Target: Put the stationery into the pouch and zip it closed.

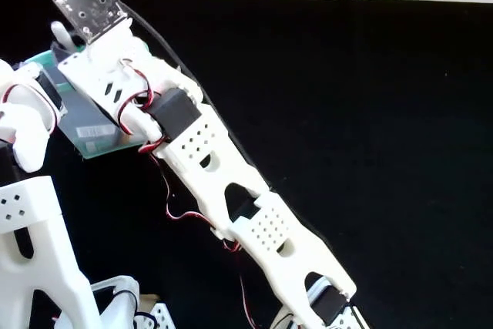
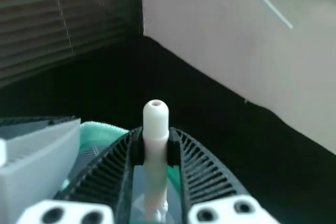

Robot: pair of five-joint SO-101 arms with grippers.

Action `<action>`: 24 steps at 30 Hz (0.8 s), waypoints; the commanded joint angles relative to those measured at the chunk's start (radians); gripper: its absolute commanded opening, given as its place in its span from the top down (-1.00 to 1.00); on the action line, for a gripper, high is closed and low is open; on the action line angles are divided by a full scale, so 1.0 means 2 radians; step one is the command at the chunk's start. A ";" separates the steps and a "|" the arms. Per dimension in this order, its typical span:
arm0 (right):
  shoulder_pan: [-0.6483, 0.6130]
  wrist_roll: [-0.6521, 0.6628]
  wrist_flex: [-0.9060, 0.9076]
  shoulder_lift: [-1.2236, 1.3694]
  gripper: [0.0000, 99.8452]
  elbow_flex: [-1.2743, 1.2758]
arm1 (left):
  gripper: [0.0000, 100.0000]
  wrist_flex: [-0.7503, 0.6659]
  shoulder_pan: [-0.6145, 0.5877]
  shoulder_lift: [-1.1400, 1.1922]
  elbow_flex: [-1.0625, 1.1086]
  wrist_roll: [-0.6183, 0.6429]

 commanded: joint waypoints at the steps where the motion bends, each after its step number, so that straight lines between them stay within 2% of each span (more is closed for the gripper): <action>1: 0.001 -0.004 0.041 -0.041 0.99 -0.055 | 0.99 0.010 -0.006 0.030 0.056 0.003; 4: -0.006 -0.003 0.068 -0.052 0.94 -0.055 | 0.99 0.010 -0.006 0.030 0.056 0.003; 11: -0.010 -0.001 0.096 -0.065 0.58 -0.055 | 0.99 0.011 -0.006 0.030 0.057 0.002; 24: -0.007 -0.002 0.097 -0.091 0.57 -0.055 | 0.99 0.010 -0.006 0.031 0.059 0.002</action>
